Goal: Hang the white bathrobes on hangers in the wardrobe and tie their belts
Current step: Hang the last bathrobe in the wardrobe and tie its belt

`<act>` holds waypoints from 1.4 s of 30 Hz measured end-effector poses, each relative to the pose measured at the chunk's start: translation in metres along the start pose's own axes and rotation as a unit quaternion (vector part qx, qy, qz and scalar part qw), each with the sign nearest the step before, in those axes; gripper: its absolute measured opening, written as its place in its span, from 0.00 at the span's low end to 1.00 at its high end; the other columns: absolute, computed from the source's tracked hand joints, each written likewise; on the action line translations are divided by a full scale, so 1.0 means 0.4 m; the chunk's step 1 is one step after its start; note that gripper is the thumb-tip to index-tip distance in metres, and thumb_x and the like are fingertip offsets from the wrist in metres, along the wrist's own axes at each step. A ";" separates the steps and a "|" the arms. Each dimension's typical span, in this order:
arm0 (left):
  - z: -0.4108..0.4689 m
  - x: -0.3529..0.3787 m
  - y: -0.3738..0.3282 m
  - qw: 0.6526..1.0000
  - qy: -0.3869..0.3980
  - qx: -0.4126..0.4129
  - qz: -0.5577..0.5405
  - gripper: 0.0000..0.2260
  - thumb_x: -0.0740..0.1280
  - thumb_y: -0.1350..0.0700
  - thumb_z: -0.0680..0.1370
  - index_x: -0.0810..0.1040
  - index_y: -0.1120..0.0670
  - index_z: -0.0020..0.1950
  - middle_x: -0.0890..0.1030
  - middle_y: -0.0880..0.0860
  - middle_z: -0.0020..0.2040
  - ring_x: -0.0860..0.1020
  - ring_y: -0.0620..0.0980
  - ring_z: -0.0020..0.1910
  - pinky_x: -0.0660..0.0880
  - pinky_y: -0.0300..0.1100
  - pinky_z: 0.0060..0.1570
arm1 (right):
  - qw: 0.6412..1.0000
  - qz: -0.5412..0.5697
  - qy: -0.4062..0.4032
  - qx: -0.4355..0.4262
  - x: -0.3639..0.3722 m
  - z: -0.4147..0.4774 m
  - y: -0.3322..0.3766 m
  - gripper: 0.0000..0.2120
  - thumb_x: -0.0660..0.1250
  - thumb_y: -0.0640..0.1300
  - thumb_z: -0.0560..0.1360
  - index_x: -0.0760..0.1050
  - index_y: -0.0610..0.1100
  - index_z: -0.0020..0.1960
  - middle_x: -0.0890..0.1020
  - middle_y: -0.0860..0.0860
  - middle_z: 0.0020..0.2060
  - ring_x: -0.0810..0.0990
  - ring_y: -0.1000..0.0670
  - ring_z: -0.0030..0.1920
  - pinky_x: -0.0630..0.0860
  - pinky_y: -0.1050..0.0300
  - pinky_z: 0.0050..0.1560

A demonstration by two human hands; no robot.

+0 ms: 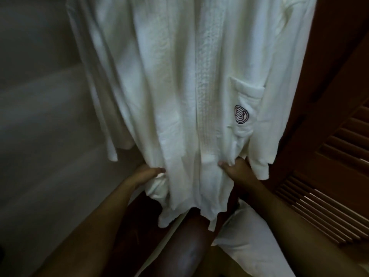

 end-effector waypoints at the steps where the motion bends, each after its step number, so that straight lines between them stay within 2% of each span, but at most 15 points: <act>1: -0.008 -0.029 -0.004 0.999 -0.034 0.006 0.001 0.20 0.78 0.43 0.66 0.83 0.49 0.53 0.83 0.51 0.59 0.80 0.50 0.57 0.76 0.44 0.57 | 1.000 -0.018 -0.008 0.008 -0.019 -0.005 0.002 0.32 0.72 0.55 0.77 0.69 0.39 0.74 0.77 0.43 0.68 0.76 0.41 0.68 0.71 0.53 0.66; 3: -0.027 -0.075 0.004 0.998 -0.061 0.019 0.016 0.16 0.73 0.46 0.69 0.82 0.49 0.55 0.80 0.51 0.58 0.78 0.51 0.58 0.73 0.44 0.57 | 0.997 -0.070 -0.022 0.016 -0.060 0.001 -0.008 0.23 0.67 0.47 0.82 0.71 0.34 0.70 0.78 0.38 0.64 0.77 0.38 0.65 0.72 0.55 0.60; 7: -0.022 -0.135 0.057 0.995 -0.048 0.001 0.082 0.26 0.69 0.40 0.69 0.79 0.48 0.65 0.79 0.48 0.63 0.78 0.50 0.60 0.76 0.50 0.64 | 0.993 -0.106 -0.018 0.046 -0.111 0.012 -0.034 0.23 0.68 0.48 0.81 0.73 0.31 0.66 0.80 0.34 0.61 0.80 0.36 0.59 0.78 0.46 0.58; 9: -0.001 -0.121 0.079 0.997 0.002 -0.022 0.077 0.23 0.72 0.40 0.62 0.83 0.51 0.52 0.84 0.50 0.54 0.81 0.50 0.52 0.79 0.49 0.57 | 0.992 -0.096 0.031 0.070 -0.107 0.004 -0.038 0.29 0.75 0.50 0.76 0.71 0.37 0.70 0.79 0.41 0.63 0.79 0.42 0.59 0.77 0.50 0.57; 11: -0.021 -0.090 0.045 0.997 0.039 -0.019 0.059 0.11 0.78 0.48 0.64 0.82 0.52 0.40 0.82 0.51 0.41 0.78 0.50 0.43 0.77 0.44 0.45 | 0.991 -0.094 0.058 0.072 -0.098 -0.003 -0.043 0.39 0.80 0.54 0.70 0.68 0.40 0.73 0.77 0.44 0.65 0.77 0.46 0.59 0.76 0.54 0.56; 14: -0.036 -0.067 0.050 0.998 0.051 -0.033 0.019 0.07 0.78 0.55 0.68 0.81 0.53 0.38 0.81 0.48 0.32 0.77 0.49 0.36 0.74 0.39 0.35 | 0.994 -0.088 0.023 0.060 -0.094 0.035 -0.105 0.54 0.78 0.65 0.55 0.68 0.41 0.73 0.76 0.45 0.67 0.78 0.44 0.62 0.79 0.49 0.60; 19: -0.071 -0.083 0.039 0.999 -0.012 0.002 -0.044 0.13 0.74 0.49 0.59 0.81 0.55 0.39 0.81 0.50 0.33 0.77 0.46 0.34 0.73 0.39 0.35 | 0.994 -0.057 0.082 0.046 -0.025 -0.065 -0.027 0.30 0.75 0.37 0.74 0.68 0.39 0.72 0.75 0.49 0.61 0.74 0.48 0.59 0.73 0.58 0.57; 21: -0.075 -0.082 0.054 0.997 -0.034 0.005 -0.075 0.15 0.75 0.48 0.61 0.83 0.56 0.42 0.84 0.51 0.37 0.81 0.47 0.37 0.75 0.38 0.38 | 0.993 -0.027 0.108 0.024 -0.007 -0.078 -0.019 0.34 0.76 0.38 0.73 0.65 0.40 0.75 0.72 0.52 0.59 0.72 0.50 0.61 0.71 0.64 0.56; 25: -0.084 -0.091 0.099 0.997 -0.066 0.004 -0.026 0.19 0.80 0.48 0.72 0.84 0.58 0.57 0.85 0.53 0.53 0.83 0.52 0.57 0.74 0.38 0.50 | 0.988 -0.030 0.148 0.024 0.005 -0.087 -0.041 0.50 0.82 0.47 0.67 0.56 0.46 0.80 0.68 0.55 0.67 0.68 0.48 0.72 0.66 0.54 0.70; 29: -0.120 -0.119 0.128 0.990 -0.046 -0.020 0.131 0.44 0.67 0.22 0.61 0.79 0.48 0.69 0.80 0.53 0.67 0.78 0.53 0.67 0.74 0.43 0.62 | 0.981 -0.105 0.158 -0.031 -0.020 -0.097 -0.034 0.60 0.84 0.59 0.59 0.51 0.59 0.80 0.59 0.58 0.76 0.56 0.51 0.79 0.57 0.48 0.79; 31: -0.127 -0.124 0.179 0.979 -0.027 -0.062 0.192 0.49 0.61 0.20 0.63 0.69 0.45 0.77 0.73 0.52 0.75 0.73 0.56 0.72 0.71 0.45 0.66 | 0.979 -0.108 0.166 -0.043 -0.026 -0.103 -0.036 0.59 0.84 0.65 0.53 0.55 0.61 0.76 0.60 0.60 0.74 0.58 0.52 0.77 0.58 0.48 0.77; 34: -0.141 -0.143 0.282 0.976 -0.032 -0.135 0.168 0.33 0.64 0.33 0.78 0.67 0.48 0.79 0.71 0.54 0.76 0.72 0.56 0.72 0.70 0.44 0.65 | 0.986 0.048 0.152 0.054 -0.037 -0.121 -0.093 0.67 0.86 0.64 0.38 0.69 0.46 0.73 0.76 0.52 0.65 0.76 0.52 0.63 0.74 0.57 0.61; 36: -0.161 -0.156 0.303 0.981 -0.080 -0.141 0.106 0.23 0.64 0.42 0.82 0.73 0.48 0.75 0.76 0.55 0.72 0.76 0.56 0.66 0.72 0.43 0.59 | 0.965 0.156 0.176 0.116 -0.011 -0.149 -0.136 0.60 0.88 0.56 0.41 0.74 0.36 0.68 0.84 0.43 0.56 0.83 0.44 0.55 0.80 0.53 0.51; 39: -0.196 -0.177 0.278 0.981 -0.139 -0.130 -0.033 0.14 0.71 0.48 0.76 0.81 0.50 0.60 0.82 0.54 0.57 0.79 0.53 0.50 0.73 0.45 0.50 | 0.936 0.241 0.191 0.174 0.016 -0.173 -0.173 0.51 0.88 0.52 0.51 0.74 0.38 0.69 0.84 0.41 0.60 0.83 0.39 0.60 0.77 0.42 0.64; 42: -0.190 -0.178 0.251 0.986 -0.110 -0.095 -0.082 0.15 0.72 0.46 0.74 0.84 0.55 0.54 0.85 0.58 0.53 0.83 0.55 0.48 0.78 0.50 0.52 | 0.911 0.304 0.209 0.185 0.030 -0.203 -0.143 0.42 0.83 0.55 0.65 0.72 0.39 0.71 0.80 0.39 0.65 0.79 0.37 0.66 0.69 0.36 0.73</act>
Point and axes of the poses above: each hand's wrist, its own z-axis towards the middle knuckle, its own x-axis out of the palm, y = z × x, the point moved 9 cm from there along z, towards the middle knuckle
